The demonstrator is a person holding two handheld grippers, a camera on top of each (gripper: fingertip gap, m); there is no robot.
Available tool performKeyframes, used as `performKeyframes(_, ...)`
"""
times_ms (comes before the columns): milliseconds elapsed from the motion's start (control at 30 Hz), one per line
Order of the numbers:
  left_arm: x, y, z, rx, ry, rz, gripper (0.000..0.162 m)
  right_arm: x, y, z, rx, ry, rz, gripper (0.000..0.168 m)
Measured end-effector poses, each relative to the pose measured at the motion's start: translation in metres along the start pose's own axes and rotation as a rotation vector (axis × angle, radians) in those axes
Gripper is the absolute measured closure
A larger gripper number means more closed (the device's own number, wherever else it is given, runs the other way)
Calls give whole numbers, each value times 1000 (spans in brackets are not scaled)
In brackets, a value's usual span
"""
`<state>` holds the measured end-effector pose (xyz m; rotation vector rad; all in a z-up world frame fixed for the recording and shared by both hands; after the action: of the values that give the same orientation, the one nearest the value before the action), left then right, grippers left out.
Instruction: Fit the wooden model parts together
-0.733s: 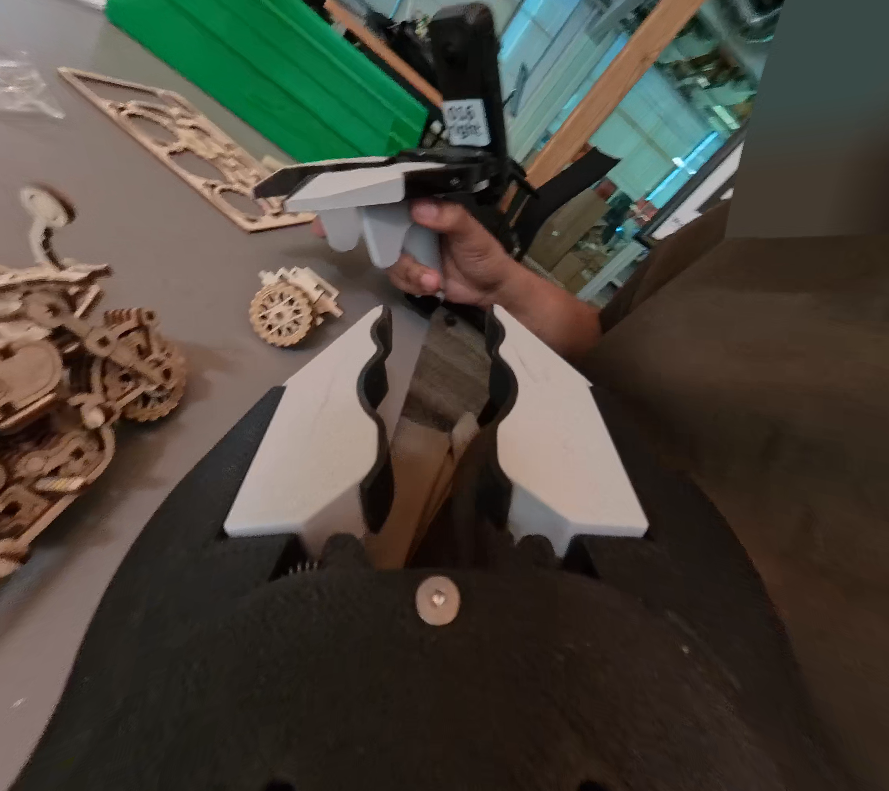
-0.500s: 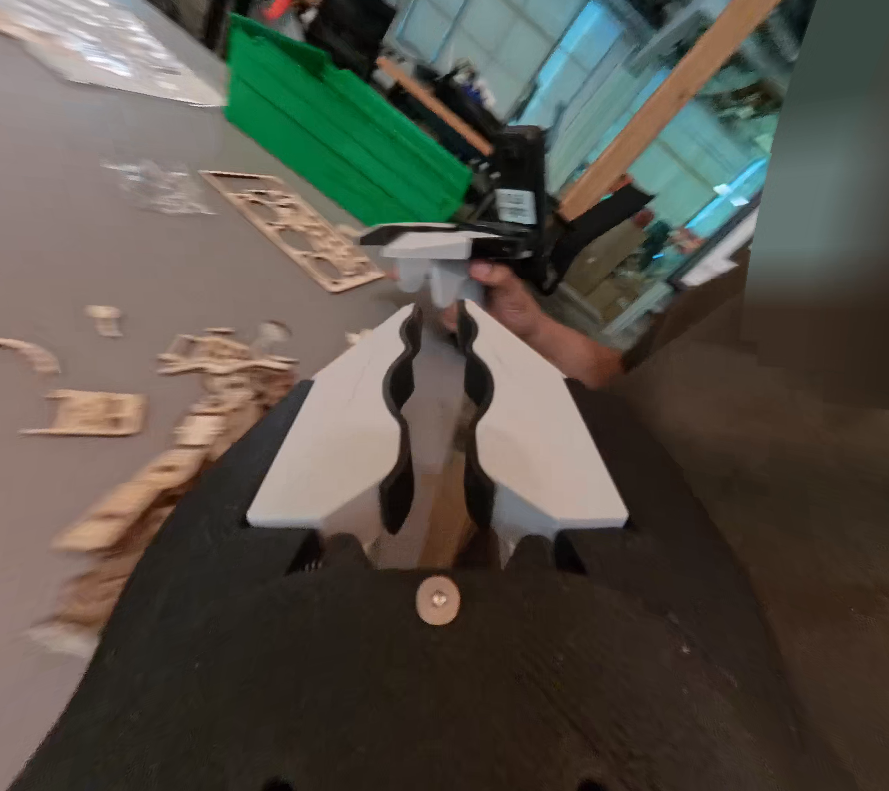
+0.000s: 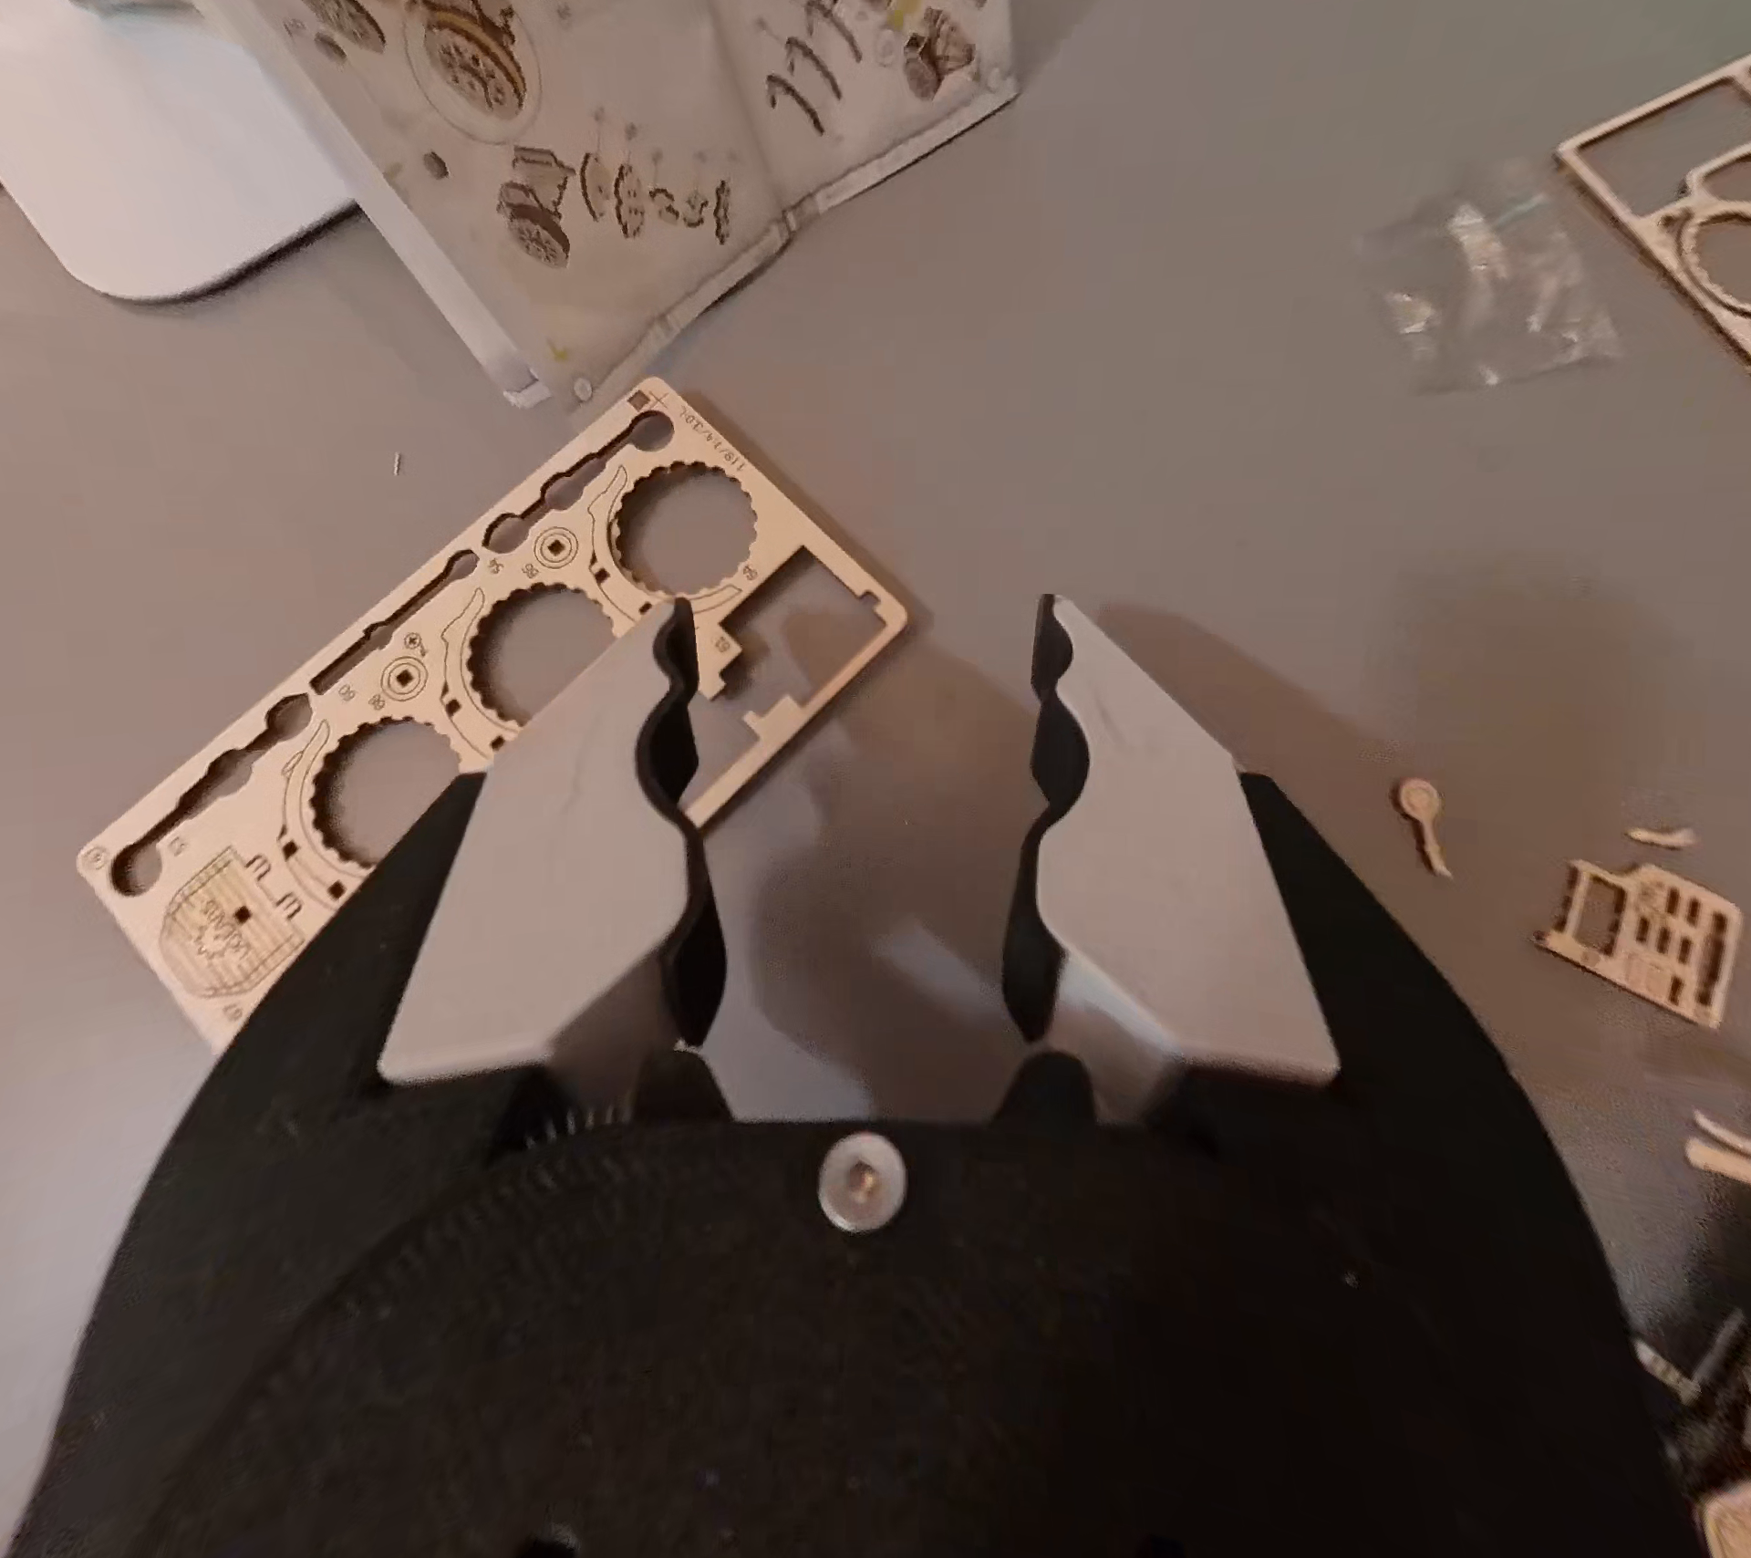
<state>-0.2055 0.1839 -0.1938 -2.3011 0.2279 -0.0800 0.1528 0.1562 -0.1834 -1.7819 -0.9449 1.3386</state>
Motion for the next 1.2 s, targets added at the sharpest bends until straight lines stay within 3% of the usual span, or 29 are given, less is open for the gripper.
performKeyframes(200, -15, -9, 24, -98, -49, -75, 92, 8, -2, -5, 26, 2, 50, 135)
performKeyframes(367, -12, 1, 20, -166, -70, -54, 86, 12, -3, -5, 35, -13, 86, 134)
performKeyframes(433, -8, 8, 11, -169, -56, -29, 93, 12, -3, -5, 38, -21, 93, 134)
performKeyframes(700, 10, 50, -56, -295, 142, 44, 94, 7, -2, -4, 22, -16, 63, 135)
performKeyframes(833, 16, 72, -96, -241, 234, 108, 94, 7, -1, -2, 10, -19, 59, 135)
performKeyframes(967, 18, 92, -121, -216, 222, 248, 94, 5, 0, 2, -7, -14, 37, 135)
performKeyframes(1200, 25, 90, -136, -64, 270, 315, 95, -10, -26, 27, 5, -44, -23, 133)
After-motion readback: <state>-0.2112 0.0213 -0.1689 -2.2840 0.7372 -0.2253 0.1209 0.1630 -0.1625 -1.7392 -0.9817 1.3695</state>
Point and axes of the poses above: each gripper's, where its closed fingertips meet, z out along the fingers, y out of its underside, x = y × z across the jaws, the point moved 10 cm from there along -z, back along the fingers, and after that the axes turned 3 degrees about -y, right-handed, at the moved point
